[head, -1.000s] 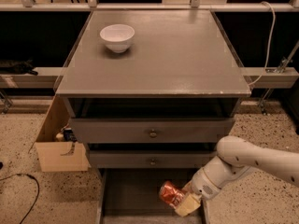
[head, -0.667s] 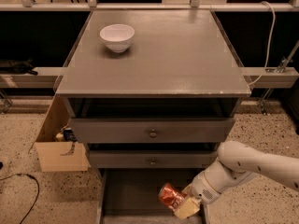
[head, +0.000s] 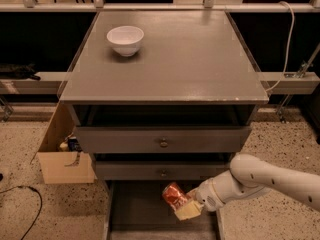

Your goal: Place coke can into bottom drawer

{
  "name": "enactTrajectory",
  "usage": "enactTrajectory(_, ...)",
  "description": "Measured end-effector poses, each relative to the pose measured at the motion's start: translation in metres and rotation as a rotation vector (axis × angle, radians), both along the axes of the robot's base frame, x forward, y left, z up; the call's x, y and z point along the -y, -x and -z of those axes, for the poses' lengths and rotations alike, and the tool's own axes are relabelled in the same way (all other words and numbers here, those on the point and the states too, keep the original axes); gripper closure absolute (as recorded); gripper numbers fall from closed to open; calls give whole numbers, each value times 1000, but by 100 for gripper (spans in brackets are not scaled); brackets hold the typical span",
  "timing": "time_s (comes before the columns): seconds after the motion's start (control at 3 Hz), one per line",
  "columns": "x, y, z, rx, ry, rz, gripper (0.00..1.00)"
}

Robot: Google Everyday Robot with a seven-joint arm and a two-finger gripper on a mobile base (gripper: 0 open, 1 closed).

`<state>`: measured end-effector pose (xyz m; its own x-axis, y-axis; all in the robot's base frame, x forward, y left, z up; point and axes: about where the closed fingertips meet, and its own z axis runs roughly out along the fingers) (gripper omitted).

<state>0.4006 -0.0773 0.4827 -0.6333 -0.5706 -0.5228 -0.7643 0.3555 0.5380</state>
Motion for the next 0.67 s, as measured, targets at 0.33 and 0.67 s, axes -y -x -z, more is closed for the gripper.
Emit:
enactTrajectory(0.33,6,-24,15,46,8,70,100)
enactTrajectory(0.67,6,-24,15,46,8,70,100)
